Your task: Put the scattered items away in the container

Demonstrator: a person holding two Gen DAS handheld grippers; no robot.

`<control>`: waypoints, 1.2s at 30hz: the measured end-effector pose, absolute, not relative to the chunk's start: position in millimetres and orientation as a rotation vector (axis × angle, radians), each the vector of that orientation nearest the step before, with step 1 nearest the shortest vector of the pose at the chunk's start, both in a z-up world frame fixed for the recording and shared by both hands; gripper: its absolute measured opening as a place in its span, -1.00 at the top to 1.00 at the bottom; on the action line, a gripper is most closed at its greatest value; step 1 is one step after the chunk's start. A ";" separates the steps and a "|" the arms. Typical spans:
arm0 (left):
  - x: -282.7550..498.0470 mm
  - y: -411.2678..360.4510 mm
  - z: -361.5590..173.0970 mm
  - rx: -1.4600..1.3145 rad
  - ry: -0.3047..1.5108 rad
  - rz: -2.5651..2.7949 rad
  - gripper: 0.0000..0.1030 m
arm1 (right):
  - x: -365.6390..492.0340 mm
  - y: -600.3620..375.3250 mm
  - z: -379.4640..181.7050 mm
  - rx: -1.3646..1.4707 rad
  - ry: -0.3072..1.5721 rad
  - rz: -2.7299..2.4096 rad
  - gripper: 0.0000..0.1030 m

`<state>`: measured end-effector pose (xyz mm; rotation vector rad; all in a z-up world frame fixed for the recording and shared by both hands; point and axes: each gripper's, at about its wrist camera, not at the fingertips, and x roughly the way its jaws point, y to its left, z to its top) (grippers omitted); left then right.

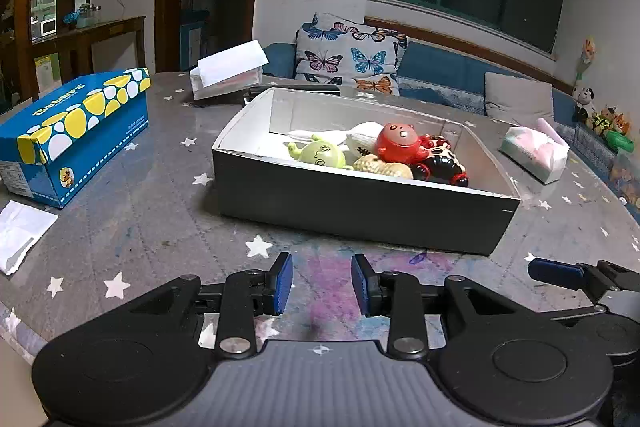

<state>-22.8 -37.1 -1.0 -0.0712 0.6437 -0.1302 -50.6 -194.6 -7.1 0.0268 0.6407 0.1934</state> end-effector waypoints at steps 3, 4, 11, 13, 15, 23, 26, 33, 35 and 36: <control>-20.4 -36.3 -3.6 -0.070 0.652 -0.129 0.33 | -48.6 -192.3 -9.3 0.022 0.649 0.185 -1.00; -20.2 -36.1 -4.3 -0.071 0.654 -0.132 0.33 | -48.0 -191.6 -9.6 0.021 0.652 0.184 -1.00; -16.9 -37.0 -8.9 -0.066 0.660 -0.124 0.33 | -45.9 -187.9 -9.1 0.017 0.653 0.181 -1.00; -15.3 -36.0 -10.3 -0.072 0.663 -0.120 0.34 | -45.4 -187.5 -9.1 0.015 0.654 0.180 -1.00; -13.8 -34.8 -12.1 -0.077 0.668 -0.116 0.34 | -43.9 -186.1 -9.8 0.011 0.659 0.174 -1.00; -7.9 -30.9 -17.4 -0.085 0.671 -0.092 0.34 | -36.9 -185.2 -14.1 0.014 0.669 0.142 -1.00; -6.2 -31.7 -18.6 -0.075 0.672 -0.081 0.34 | -34.1 -184.7 -15.3 0.011 0.673 0.135 -1.00; -0.1 -33.7 -20.1 -0.068 0.684 -0.074 0.34 | -28.8 -181.5 -18.3 0.000 0.679 0.132 -1.00; 1.2 -33.8 -19.8 -0.068 0.684 -0.071 0.34 | -28.7 -181.3 -18.5 -0.007 0.675 0.127 -1.00; 2.1 -33.5 -19.9 -0.067 0.686 -0.069 0.34 | -28.2 -181.6 -18.7 -0.007 0.675 0.125 -1.00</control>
